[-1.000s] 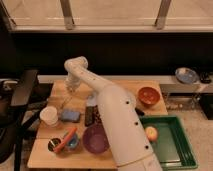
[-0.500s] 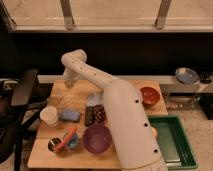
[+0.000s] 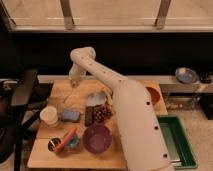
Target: Place fork in purple bowl
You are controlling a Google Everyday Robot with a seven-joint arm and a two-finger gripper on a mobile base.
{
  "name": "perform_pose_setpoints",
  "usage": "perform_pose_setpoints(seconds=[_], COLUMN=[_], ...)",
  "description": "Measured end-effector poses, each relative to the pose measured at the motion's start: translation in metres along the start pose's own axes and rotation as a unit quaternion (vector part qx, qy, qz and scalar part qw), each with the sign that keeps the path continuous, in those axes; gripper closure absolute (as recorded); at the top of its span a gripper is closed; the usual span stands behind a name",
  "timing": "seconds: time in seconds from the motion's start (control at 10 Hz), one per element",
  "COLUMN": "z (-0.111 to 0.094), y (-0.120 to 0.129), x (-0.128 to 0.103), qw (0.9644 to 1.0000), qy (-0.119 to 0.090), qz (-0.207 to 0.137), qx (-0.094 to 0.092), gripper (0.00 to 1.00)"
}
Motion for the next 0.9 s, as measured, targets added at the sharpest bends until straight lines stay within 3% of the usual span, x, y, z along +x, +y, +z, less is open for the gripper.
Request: perform_pose_setpoints(seconds=[0.3,0.9], z=[-0.031,-0.074], y=[0.022,0.073], x=[-0.022,-0.103], qw=[0.9997,0.9986], qy=[-0.023,-0.022], qz=[0.006,0.044], qx=[-0.001,-0.021], gripper=[1.0,1.0])
